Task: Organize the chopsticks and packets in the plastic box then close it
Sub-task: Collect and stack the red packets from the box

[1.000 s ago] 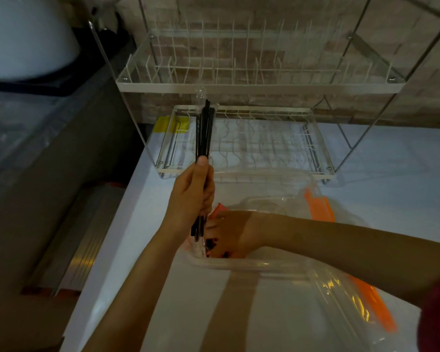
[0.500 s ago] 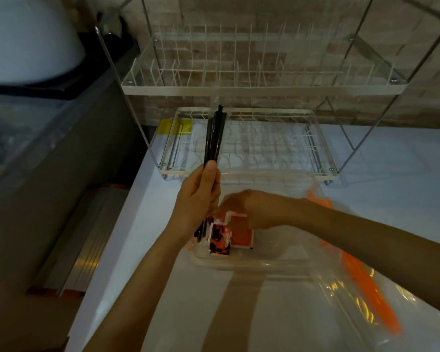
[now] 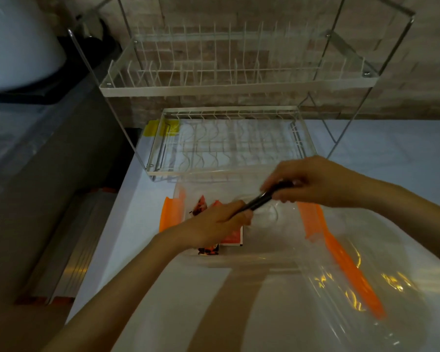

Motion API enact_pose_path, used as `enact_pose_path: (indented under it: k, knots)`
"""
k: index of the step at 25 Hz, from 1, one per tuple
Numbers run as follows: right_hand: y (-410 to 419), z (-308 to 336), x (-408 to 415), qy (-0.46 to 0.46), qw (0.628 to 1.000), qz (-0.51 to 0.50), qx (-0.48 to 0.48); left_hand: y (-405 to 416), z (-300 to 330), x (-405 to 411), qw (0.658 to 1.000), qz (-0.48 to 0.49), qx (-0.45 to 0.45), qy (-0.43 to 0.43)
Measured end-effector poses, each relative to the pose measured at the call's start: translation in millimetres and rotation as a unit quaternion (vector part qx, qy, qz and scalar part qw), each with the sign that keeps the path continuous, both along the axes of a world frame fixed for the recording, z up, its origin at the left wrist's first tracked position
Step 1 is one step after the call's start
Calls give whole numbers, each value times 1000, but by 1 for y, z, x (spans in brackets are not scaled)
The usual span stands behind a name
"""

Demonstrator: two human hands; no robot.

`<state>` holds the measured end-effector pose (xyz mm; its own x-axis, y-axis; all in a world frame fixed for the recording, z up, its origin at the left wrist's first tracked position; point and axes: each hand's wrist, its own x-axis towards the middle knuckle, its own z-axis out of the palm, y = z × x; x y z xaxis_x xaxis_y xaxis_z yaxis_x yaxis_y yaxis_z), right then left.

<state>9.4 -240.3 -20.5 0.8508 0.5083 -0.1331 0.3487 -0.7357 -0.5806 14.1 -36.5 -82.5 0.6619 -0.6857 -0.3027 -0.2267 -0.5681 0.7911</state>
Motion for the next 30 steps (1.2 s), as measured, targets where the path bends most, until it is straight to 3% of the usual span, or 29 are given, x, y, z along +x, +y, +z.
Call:
enact_pose_path:
  k: [3, 7, 11, 14, 25, 28, 30]
  knots:
    - [-1, -18, -6, 12, 976, 71, -205, -6, -8, 3, 992, -83, 99, 3]
    - [11, -27, -10, 9, 956, 96, -278, -15, -10, 6, 976, -124, 177, 24]
    - [22, -27, -9, 37, 933, 109, -341, -19, -12, 9, 954, -173, 245, -15]
    - [31, -35, -11, 85, 922, 124, -358, -19, -16, 7, 939, -186, 288, -6]
    - [35, -46, -6, 134, 918, 113, -357, -14, -15, 15, 947, -157, 281, -25]
    - [29, -31, 3, 68, 947, 70, -306, -13, -13, 24, 967, -46, 240, -72]
    - [25, -29, 7, -9, 944, 62, -323, -17, -15, 27, 981, 18, 182, -69]
